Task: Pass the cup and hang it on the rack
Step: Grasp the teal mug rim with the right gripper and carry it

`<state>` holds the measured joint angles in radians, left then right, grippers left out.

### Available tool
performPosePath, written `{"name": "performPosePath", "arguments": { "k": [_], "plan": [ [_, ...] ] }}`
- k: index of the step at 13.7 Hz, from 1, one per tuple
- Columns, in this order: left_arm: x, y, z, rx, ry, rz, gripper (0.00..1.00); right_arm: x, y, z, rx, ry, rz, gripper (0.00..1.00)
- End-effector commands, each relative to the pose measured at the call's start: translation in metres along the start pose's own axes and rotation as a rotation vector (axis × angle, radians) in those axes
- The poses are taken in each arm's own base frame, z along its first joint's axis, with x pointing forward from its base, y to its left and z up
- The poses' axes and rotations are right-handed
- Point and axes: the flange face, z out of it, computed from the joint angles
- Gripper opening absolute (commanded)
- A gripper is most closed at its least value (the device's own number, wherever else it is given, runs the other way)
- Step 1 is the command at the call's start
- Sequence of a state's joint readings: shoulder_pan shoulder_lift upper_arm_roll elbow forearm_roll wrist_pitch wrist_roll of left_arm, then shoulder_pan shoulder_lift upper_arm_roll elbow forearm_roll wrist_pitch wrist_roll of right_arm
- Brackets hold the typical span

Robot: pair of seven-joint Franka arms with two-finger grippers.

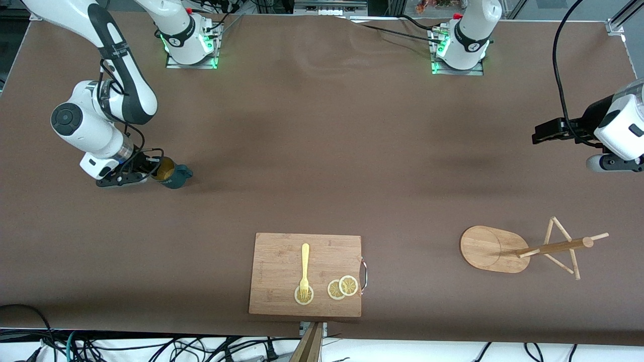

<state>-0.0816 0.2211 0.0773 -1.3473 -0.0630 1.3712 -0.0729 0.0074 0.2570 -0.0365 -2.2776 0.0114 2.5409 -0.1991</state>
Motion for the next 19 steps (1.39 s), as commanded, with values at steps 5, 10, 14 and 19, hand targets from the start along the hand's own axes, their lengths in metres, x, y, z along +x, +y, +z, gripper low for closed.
{"name": "performPosePath", "arguments": {
  "k": [5,10,14,19],
  "plan": [
    [0.003,0.001,-0.006,0.021,0.011,0.01,1.0,0.046,-0.02,-0.077,0.025,-0.05,-0.045,0.0],
    [0.003,0.001,-0.006,0.021,0.01,0.01,1.0,0.097,-0.117,-0.146,0.033,-0.105,0.019,0.0],
    [0.007,0.002,-0.005,0.021,0.013,0.015,1.0,0.118,-0.257,-0.149,0.022,-0.065,0.116,0.0],
    [0.009,-0.002,-0.003,0.025,0.007,0.008,1.0,0.111,-0.444,-0.109,0.025,-0.026,0.349,0.0]
  ]
}}
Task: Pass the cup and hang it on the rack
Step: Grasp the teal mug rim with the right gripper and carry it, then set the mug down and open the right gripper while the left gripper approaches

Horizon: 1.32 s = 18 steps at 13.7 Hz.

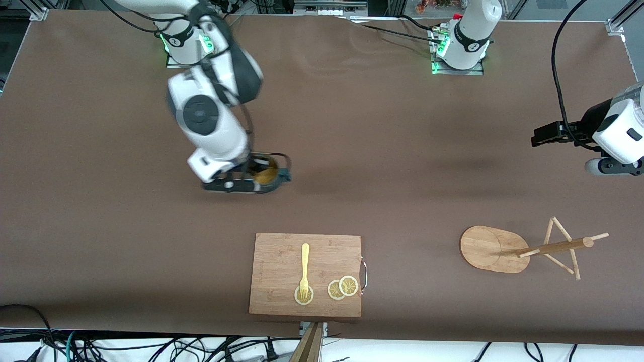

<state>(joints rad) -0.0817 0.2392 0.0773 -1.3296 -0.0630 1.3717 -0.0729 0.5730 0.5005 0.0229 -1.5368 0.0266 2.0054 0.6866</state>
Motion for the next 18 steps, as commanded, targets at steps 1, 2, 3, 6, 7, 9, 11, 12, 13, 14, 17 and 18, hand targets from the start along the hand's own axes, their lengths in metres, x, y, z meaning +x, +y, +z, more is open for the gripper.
{"name": "performPosePath", "arguments": {
  "k": [1,2,3,6,7,9,11,12,13,14,17,18],
  "plan": [
    [0.003,-0.003,-0.005,0.018,0.005,0.009,1.0,-0.012,-0.077,0.018,0.035,0.04,0.118,0.0],
    [0.004,-0.003,-0.005,0.014,0.005,0.01,1.0,-0.026,-0.101,0.027,0.061,0.06,0.151,0.0],
    [0.004,-0.004,-0.005,0.012,0.006,0.004,1.0,-0.038,-0.119,0.034,0.089,0.08,0.172,0.0],
    [0.005,0.0,-0.002,0.013,-0.001,0.019,1.0,-0.063,-0.148,0.071,0.101,0.084,0.193,0.0],
    [0.003,0.004,-0.003,0.015,-0.002,0.024,1.0,-0.071,-0.154,0.08,0.098,0.081,0.179,0.0],
    [0.001,0.006,-0.001,0.014,-0.009,0.031,1.0,-0.077,-0.159,0.106,0.076,0.07,0.168,0.0],
    [-0.001,0.008,-0.001,0.012,-0.01,0.036,1.0,-0.091,-0.172,0.122,0.088,0.08,0.141,0.0],
    [-0.006,0.01,0.0,0.006,-0.017,0.043,1.0,-0.091,-0.171,0.129,0.084,0.076,0.142,0.0],
    [-0.01,0.012,0.005,-0.016,-0.03,0.06,1.0,-0.091,-0.171,0.132,0.084,0.076,0.142,0.27],
    [-0.01,0.014,0.013,-0.061,-0.048,0.115,1.0,-0.092,-0.172,0.133,0.081,0.08,0.136,0.99],
    [-0.009,0.016,0.041,-0.123,-0.101,0.346,1.0,-0.093,-0.175,0.109,0.099,0.099,0.125,1.0],
    [-0.009,0.019,0.053,-0.144,-0.123,0.424,1.0,-0.086,-0.169,0.087,0.107,0.114,0.129,1.0]
  ]
}}
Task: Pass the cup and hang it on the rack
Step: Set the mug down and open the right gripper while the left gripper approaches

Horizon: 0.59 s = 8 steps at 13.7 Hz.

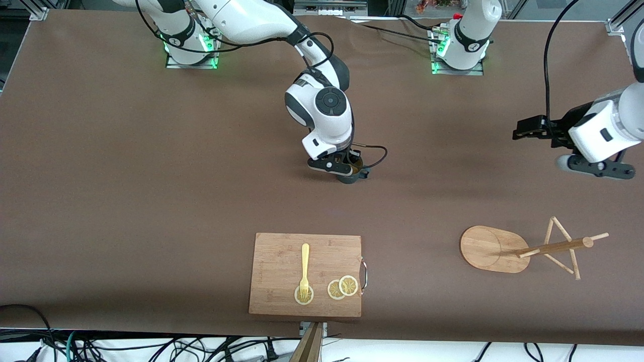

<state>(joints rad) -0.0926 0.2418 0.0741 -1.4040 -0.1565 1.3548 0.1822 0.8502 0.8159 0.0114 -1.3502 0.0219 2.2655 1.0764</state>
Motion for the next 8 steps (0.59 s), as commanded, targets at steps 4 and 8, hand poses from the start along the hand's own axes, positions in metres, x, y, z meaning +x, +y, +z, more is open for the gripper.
{"name": "performPosePath", "arguments": {
  "k": [4,8],
  "plan": [
    [-0.002,0.021,0.065,-0.102,-0.116,0.38,1.0,0.044,0.025,-0.126,-0.038,0.043,0.055,1.0],
    [0.005,0.033,0.129,-0.265,-0.1,0.623,1.0,0.104,0.109,-0.228,-0.164,0.031,0.065,1.0]
  ]
}}
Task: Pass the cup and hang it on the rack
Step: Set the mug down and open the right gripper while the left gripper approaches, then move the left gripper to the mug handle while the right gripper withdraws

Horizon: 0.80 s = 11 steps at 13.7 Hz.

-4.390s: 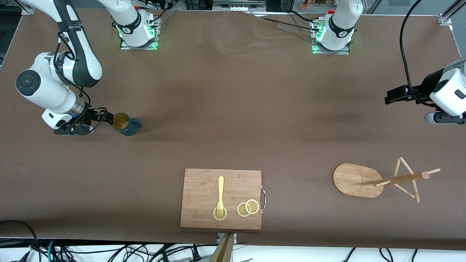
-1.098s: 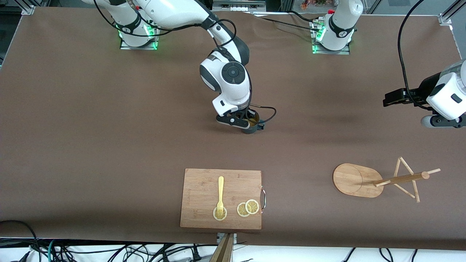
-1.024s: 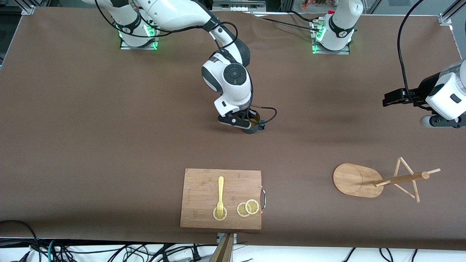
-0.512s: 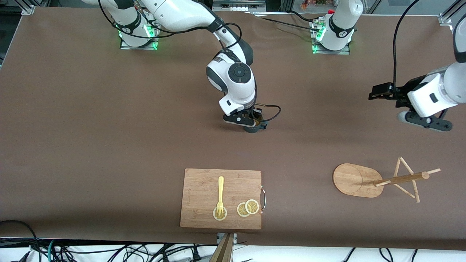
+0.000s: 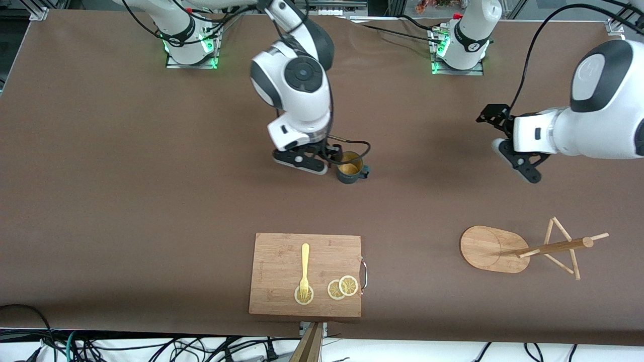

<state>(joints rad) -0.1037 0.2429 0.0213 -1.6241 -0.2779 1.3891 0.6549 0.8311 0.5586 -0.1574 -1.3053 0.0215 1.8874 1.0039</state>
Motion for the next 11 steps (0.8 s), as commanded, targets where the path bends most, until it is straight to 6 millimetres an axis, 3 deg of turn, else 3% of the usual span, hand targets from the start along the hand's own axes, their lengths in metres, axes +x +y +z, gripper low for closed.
{"name": "performPosePath", "arguments": {
  "k": [1,4,6,8,11],
  "plan": [
    [0.002,-0.007,0.049,-0.097,0.075,0.185,1.0,0.043,0.073,-0.055,-0.091,-0.036,-0.056,1.0],
    [0.016,-0.019,0.106,-0.17,0.255,0.34,1.0,0.103,0.174,-0.101,-0.161,-0.099,-0.216,1.0],
    [0.031,-0.019,0.139,-0.152,0.364,0.442,1.0,0.137,0.231,-0.127,-0.14,-0.089,-0.307,1.0],
    [0.042,-0.021,0.169,-0.14,0.452,0.502,1.0,0.162,0.279,-0.134,-0.147,-0.113,-0.372,1.0],
    [0.06,-0.018,0.204,-0.095,0.546,0.63,1.0,0.196,0.349,-0.126,-0.044,-0.158,-0.437,1.0]
  ]
}}
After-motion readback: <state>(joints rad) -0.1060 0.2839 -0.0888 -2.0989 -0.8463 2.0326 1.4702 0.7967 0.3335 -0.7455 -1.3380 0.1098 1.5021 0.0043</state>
